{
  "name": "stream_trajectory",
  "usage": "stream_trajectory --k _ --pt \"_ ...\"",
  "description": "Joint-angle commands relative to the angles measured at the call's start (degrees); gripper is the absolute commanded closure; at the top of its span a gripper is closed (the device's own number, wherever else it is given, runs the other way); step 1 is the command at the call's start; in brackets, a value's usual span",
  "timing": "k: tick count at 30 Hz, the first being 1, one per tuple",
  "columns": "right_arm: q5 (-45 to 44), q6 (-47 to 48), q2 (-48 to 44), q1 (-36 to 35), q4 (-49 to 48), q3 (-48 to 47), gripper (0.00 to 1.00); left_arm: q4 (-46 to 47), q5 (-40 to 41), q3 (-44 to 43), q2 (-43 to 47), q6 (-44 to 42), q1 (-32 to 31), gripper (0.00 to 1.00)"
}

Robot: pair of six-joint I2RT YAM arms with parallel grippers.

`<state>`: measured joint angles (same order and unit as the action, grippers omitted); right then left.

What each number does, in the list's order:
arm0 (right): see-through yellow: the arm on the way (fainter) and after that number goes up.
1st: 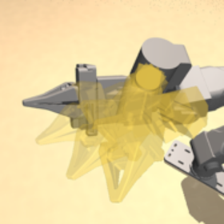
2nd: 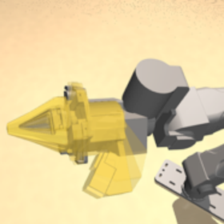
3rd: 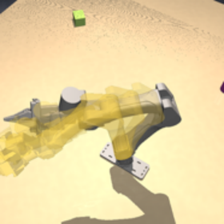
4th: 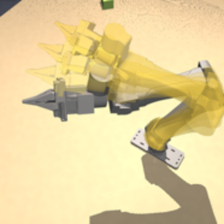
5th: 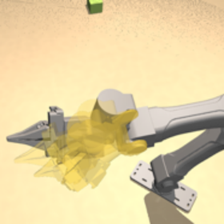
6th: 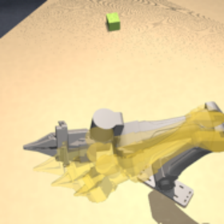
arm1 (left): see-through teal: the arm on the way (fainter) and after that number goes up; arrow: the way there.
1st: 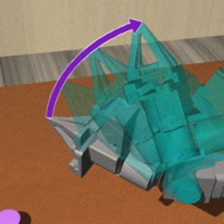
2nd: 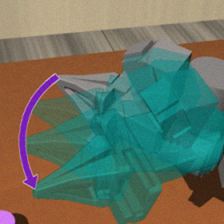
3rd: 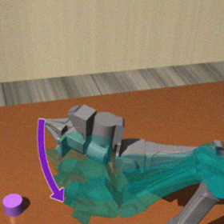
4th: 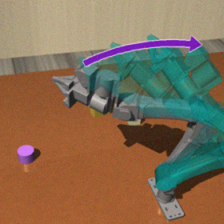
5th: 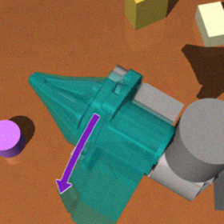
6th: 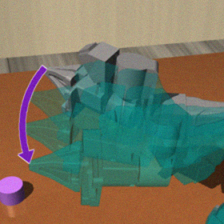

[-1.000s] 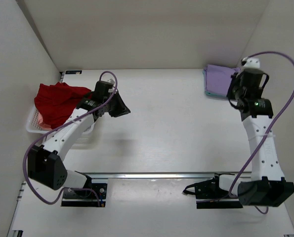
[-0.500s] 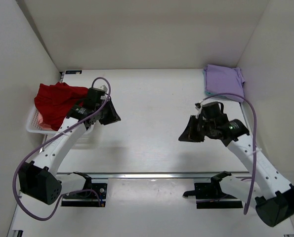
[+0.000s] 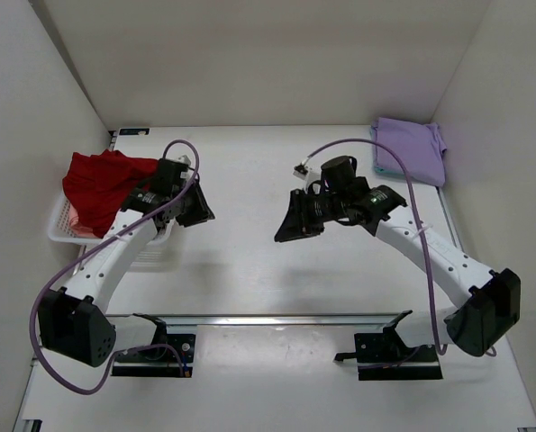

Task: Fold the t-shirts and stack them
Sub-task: Put the neatly folded tshirt into the corner of the board with the right arm

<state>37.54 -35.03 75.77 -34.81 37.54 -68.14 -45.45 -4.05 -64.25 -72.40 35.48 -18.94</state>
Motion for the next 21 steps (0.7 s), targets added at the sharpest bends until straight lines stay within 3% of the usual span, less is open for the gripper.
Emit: stream_trajectory --k 1,2,3,4,7,15,21 --pt "3.1 5.6 -1.5 0.0 -2.8 -4.6 0.82 0.3 1.2 -2.5 0.8 -1.8 0.7 0.62" --pt "3.1 5.4 -1.4 0.5 -3.2 -4.4 0.82 0.4 0.8 -2.3 0.6 -2.0 0.7 0.58" --pt "3.9 5.2 -2.1 2.5 -3.3 -3.3 0.81 2.0 -1.0 -2.5 0.7 -2.8 1.2 0.41" --pt "5.0 4.6 -2.5 2.7 -5.1 -2.0 0.81 3.3 -3.1 -2.2 0.7 -3.1 1.3 0.01" --pt "6.0 4.4 -4.3 5.4 -6.8 -0.3 0.66 6.1 -7.6 -2.2 0.7 -4.9 0.7 0.01" --pt "11.6 5.6 -2.7 8.8 -9.0 0.9 0.63 5.5 -12.9 0.1 0.2 -8.8 0.6 0.02" --pt "12.8 7.2 -0.3 9.1 -8.4 -1.2 0.53 4.0 -12.1 -3.3 -2.0 -10.4 0.5 0.01"
